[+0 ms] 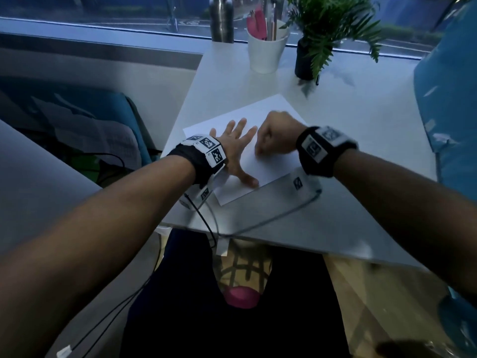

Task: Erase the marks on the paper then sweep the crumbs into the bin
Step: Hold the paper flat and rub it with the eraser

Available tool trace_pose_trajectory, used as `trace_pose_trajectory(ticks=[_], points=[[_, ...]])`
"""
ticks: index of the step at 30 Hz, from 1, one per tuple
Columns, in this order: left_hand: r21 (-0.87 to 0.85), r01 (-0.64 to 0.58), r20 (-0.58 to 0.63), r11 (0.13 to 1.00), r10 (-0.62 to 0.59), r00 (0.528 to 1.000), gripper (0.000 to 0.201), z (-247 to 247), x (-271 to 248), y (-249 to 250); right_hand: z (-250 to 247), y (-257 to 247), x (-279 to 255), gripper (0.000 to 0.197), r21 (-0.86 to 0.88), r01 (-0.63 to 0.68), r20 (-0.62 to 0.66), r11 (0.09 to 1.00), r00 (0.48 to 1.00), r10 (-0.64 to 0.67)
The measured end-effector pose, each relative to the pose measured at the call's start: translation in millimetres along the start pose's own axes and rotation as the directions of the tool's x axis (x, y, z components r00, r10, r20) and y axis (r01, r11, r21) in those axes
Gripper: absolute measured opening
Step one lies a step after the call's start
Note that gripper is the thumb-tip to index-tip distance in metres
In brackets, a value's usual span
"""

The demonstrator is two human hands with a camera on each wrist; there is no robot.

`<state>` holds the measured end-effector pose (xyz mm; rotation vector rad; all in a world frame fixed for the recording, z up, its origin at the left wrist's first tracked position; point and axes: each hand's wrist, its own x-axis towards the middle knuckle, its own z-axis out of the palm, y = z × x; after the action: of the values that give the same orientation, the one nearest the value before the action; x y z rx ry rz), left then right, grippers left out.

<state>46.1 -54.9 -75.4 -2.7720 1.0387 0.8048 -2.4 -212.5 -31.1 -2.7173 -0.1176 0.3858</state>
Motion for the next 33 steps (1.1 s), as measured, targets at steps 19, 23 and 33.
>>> trace_pose_trajectory(ticks=[19, 23, 33], points=[[0.057, -0.031, -0.035, 0.998, 0.033, 0.999, 0.154, 4.4, 1.0, -5.5, 8.6, 7.5, -9.2, 0.008, 0.052, -0.015, -0.064, 0.999, 0.998, 0.018], [0.049, -0.085, -0.058, 0.995, 0.088, 0.994, 0.142, 6.9, -6.8, -7.4, -3.9, 51.5, -14.2, 0.010, 0.233, -0.215, -0.204, 0.948, 0.943, 0.264], [0.232, -0.240, -0.124, 0.943, 0.273, 0.954, 0.106, 10.3, -32.1, 20.2, 10.2, 60.6, -26.4, 0.010, 0.284, -0.224, -0.220, 0.932, 0.931, 0.291]])
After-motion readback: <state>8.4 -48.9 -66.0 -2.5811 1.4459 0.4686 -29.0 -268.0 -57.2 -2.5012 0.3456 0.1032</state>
